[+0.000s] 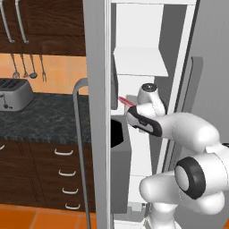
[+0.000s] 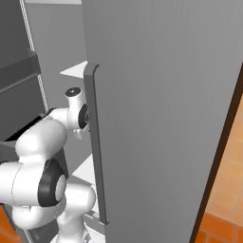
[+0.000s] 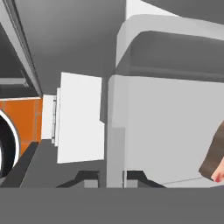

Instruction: Take the meat container that has the steak and place it on the second highest rack of the freezer. Then take the vegetable container that has the tomato and carrot and place it on the highest rack of the freezer.

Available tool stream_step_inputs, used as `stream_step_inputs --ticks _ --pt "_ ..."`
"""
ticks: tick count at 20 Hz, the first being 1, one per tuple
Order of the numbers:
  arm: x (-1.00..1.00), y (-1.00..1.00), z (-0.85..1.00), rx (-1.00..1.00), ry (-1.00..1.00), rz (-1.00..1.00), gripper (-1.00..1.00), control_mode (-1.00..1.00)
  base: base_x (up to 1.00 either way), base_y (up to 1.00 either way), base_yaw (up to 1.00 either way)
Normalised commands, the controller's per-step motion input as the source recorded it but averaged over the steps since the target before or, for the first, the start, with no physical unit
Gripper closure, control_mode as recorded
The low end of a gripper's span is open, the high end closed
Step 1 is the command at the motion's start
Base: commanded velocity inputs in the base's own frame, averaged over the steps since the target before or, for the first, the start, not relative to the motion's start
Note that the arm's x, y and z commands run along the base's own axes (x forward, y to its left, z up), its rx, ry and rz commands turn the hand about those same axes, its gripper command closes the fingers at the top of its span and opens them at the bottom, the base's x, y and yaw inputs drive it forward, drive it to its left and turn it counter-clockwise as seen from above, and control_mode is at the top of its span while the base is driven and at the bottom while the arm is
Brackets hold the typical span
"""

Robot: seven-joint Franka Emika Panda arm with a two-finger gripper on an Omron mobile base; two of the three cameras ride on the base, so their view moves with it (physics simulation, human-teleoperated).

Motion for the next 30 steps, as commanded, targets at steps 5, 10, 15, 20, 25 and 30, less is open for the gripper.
stream_step_inputs --ticks 5,10,15,20,25,30 --pt "0.6 -0.07 -0.28 0.0 0.0 -0.02 1.0 -1.0 0.0 0.0 0.0" --pt "0.53 -0.09 -0.26 0.0 0.0 0.0 1.0 -1.0 0.0 0.0 0.0" --pt "0.17 -0.03 -0.31 -0.01 -0.04 0.0 -1.0 -1.0 0.0 0.0 0.0" --pt "-0.07 0.0 -0.14 0.0 -0.14 0.0 -1.0 -1.0 0.0 0.0 0.0" --pt "-0.4 0.0 0.02 0.0 -0.24 0.0 -1.0 -1.0 0.0 0.0 0.0" --pt "-0.73 0.01 0.54 0.0 -0.16 0.0 -1.0 -1.0 0.0 0.0 0.0"
